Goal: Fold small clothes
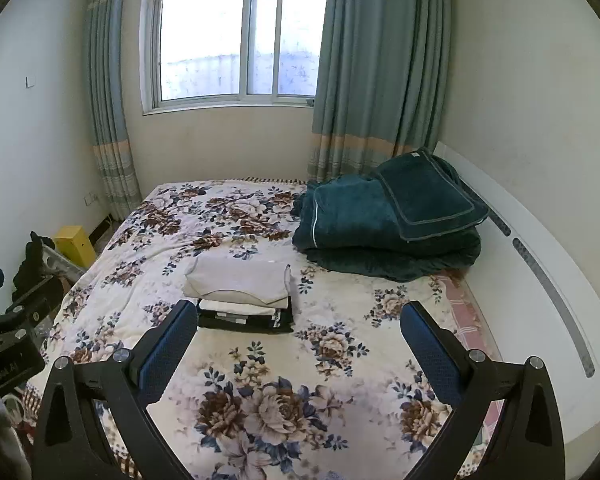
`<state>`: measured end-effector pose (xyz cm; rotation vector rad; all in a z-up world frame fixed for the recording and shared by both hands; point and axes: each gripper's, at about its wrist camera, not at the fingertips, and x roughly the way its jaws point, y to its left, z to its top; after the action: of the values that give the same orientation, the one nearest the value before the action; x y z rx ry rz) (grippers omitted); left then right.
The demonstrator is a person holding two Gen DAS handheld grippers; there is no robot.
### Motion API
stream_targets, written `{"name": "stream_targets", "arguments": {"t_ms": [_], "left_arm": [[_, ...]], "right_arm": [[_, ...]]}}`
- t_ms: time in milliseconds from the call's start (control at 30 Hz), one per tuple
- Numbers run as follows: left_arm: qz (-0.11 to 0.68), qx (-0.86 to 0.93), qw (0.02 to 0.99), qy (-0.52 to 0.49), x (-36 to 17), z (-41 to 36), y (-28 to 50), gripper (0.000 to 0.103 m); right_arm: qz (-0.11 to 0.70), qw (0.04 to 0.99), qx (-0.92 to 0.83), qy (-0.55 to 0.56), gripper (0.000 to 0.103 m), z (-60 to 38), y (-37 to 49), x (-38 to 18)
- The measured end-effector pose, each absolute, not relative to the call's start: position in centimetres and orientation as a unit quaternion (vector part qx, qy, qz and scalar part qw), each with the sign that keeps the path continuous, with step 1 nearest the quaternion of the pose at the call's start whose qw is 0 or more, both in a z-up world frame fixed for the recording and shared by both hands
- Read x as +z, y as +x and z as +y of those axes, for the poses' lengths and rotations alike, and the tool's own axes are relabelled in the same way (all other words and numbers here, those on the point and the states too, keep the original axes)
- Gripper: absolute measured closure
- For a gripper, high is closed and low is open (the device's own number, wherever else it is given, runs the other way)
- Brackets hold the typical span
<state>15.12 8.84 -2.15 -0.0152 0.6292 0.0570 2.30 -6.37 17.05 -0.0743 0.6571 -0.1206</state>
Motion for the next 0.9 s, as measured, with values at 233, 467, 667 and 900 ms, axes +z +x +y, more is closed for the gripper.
{"name": "stream_targets", "arguments": {"t_ms": [233, 467, 667, 900], "left_arm": [[0.307, 0.033, 0.951, -0.008, -1.8, 9.2, 14.8, 0.000], [0.303, 0.033, 0.953, -0.005, -1.2, 9.3, 14.6, 0.000], [0.300, 0.028, 0.954, -0.004, -1.0, 9.1, 14.7, 0.000], [0.301, 0.025, 0.953, -0.006, -0.9, 8.9, 15.1, 0.000]], "right_arm": [[0.321, 0.945, -0.053, -0.032, 0.000, -6.6, 3.3, 17.1], [0.320, 0.946, -0.048, -0.030, 0.000, -6.7, 3.4, 17.3], [0.319, 0.946, -0.046, -0.030, 0.000, -6.6, 3.8, 17.4], [0.317, 0.947, -0.045, -0.032, 0.000, -6.5, 4.1, 17.5]]}}
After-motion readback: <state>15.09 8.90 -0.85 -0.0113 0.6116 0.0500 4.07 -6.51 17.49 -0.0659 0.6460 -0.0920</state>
